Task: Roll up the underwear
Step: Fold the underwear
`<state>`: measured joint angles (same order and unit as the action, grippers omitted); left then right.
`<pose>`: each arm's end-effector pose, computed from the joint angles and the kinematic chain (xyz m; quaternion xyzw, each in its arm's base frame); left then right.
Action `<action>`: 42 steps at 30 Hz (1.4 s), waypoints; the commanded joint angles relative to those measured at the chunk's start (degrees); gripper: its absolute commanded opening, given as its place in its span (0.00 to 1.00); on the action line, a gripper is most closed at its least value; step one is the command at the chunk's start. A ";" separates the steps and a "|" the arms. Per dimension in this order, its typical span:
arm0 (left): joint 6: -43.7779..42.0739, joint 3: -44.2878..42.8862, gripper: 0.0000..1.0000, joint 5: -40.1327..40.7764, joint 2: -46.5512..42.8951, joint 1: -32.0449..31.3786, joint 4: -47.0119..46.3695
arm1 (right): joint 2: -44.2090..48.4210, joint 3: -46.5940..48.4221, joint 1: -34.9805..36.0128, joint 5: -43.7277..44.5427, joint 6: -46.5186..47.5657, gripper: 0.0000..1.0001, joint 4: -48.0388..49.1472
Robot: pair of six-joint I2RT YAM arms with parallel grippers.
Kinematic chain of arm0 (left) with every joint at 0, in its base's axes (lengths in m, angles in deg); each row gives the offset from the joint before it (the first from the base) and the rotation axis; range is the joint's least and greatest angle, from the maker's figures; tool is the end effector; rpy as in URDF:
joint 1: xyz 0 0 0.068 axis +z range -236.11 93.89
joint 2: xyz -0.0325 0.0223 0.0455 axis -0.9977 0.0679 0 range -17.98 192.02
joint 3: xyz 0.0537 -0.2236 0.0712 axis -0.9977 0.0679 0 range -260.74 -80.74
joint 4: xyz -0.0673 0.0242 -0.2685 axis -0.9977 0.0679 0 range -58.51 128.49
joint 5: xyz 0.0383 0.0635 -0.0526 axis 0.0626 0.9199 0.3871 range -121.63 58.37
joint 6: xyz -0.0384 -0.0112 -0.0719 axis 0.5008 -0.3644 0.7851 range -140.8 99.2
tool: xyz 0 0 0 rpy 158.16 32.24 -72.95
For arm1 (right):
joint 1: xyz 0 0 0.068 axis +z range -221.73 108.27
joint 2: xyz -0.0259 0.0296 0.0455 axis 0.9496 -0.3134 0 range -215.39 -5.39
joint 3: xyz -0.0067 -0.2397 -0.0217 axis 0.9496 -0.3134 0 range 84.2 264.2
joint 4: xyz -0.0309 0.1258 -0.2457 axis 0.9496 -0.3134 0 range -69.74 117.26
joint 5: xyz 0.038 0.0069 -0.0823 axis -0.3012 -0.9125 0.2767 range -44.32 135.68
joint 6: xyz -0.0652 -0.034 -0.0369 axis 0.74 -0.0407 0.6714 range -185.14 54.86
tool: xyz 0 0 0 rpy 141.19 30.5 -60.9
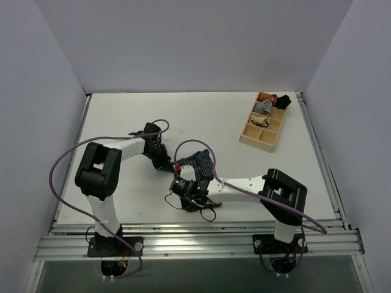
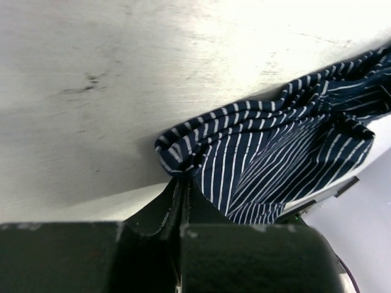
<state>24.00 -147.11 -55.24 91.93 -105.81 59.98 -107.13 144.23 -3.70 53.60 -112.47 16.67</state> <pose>0.3417 -0.1528 0.0603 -0.1788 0.9507 -0.2525 0.0214 0.1556 0.3593 0.0950 -0.1477 0.9327 0.2375 0.2276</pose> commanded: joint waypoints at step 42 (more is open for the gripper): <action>-3.84 -18.70 0.02 11.66 -4.09 0.20 29.52 | 14.37 -14.58 -6.32 -22.60 -3.21 0.00 24.47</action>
<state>19.39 -162.56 -42.92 86.48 -104.32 89.99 -96.07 131.75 -8.84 33.21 -114.72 38.51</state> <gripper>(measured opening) 0.031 0.016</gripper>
